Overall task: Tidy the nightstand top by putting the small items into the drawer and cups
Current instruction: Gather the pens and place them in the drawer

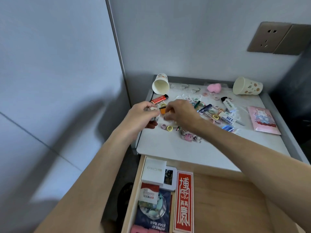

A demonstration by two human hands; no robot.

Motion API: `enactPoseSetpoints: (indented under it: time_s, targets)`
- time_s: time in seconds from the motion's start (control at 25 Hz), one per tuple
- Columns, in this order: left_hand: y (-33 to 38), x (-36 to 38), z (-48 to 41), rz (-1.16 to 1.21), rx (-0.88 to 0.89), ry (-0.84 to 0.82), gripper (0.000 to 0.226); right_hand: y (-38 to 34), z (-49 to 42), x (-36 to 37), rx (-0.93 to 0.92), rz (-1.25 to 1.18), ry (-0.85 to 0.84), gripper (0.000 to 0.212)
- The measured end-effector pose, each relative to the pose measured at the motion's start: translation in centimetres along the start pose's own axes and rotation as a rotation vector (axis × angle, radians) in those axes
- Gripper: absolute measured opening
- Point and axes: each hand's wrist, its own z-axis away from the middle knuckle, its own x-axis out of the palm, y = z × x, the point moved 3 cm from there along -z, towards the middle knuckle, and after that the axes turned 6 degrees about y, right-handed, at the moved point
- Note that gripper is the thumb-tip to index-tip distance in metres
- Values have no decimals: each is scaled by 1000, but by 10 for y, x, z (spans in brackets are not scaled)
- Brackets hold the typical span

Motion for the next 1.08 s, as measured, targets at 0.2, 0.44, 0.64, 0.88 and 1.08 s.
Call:
enactPoseSetpoints:
  time_s: [0.2,0.44,0.64,0.88,1.08]
  targets:
    - [2,-4,29,-162,75,-140,24,4,71,-33,150,-373,129,15]
    - [-23,1,95,-630,227,-314,21,-10,227,33,121,-305,-437,12]
    - [-59,4,141,-807,161,-553,22,-21,269,87,145,-258,-541,8]
    - [-85,0,141,-843,56,-560,23,-26,260,109,87,-237,-513,12]
    - [-90,0,137,-866,30,-585,25,-28,256,118,-20,-78,-447,22]
